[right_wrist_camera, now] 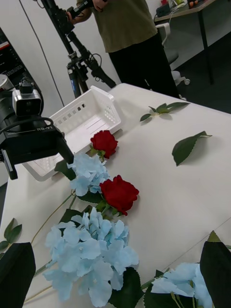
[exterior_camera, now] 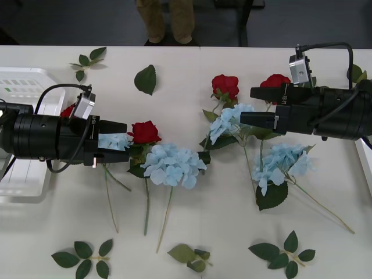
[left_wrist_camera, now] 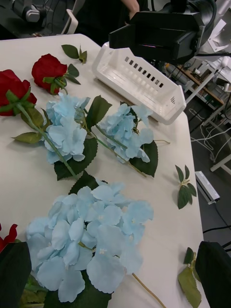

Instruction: Place the red flowers into the right box and the blue flowers into the left box. If a person shows an open palm, hand one flower to the person first, then continue sorting.

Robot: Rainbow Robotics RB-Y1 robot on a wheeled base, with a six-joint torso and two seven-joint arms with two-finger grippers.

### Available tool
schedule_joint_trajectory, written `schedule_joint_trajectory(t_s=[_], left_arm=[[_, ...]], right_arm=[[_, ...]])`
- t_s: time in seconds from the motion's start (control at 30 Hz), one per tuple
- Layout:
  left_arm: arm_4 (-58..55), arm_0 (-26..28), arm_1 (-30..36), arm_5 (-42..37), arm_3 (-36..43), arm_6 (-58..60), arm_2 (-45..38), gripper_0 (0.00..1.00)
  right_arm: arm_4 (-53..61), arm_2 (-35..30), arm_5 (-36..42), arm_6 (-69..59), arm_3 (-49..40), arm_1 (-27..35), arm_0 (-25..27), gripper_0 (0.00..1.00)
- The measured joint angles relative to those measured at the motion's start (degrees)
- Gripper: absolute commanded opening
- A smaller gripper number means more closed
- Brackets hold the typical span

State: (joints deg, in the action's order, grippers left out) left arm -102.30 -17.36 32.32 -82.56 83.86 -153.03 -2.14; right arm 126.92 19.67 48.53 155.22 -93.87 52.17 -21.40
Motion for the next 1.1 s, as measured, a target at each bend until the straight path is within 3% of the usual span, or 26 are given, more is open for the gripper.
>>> schedule_joint_trajectory(t_s=[0.2,0.43,0.67,0.8,0.97,1.1], left_arm=[[0.53,3.43,-1.52,0.0,-0.75,0.0,-0.01,1.0],[0.33,3.96,-1.33,-1.18,-0.84,0.0,-0.22,1.0],[-2.02,3.96,2.29,-4.02,-0.84,0.0,-0.18,1.0],[-4.47,3.96,7.62,-4.02,-0.82,0.0,1.17,1.0],[-6.66,3.67,17.8,-2.93,-0.26,0.0,6.68,1.0],[-6.34,1.79,26.84,-0.24,2.61,0.28,12.72,1.0]], right_arm=[[0.01,1.56,-0.11,0.0,0.35,-0.43,1.19,1.0],[1.73,0.57,-0.11,0.0,0.8,-0.06,1.49,1.0],[-1.33,-2.22,-0.04,0.0,5.17,5.89,0.56,1.0],[-9.52,-2.22,4.65,-6.73,7.88,9.21,0.06,1.0],[-13.8,-2.42,13.11,-36.58,9.82,10.07,-0.02,1.0],[-30.69,-3.79,16.95,-33.13,8.85,10.07,-0.23,1.0]])
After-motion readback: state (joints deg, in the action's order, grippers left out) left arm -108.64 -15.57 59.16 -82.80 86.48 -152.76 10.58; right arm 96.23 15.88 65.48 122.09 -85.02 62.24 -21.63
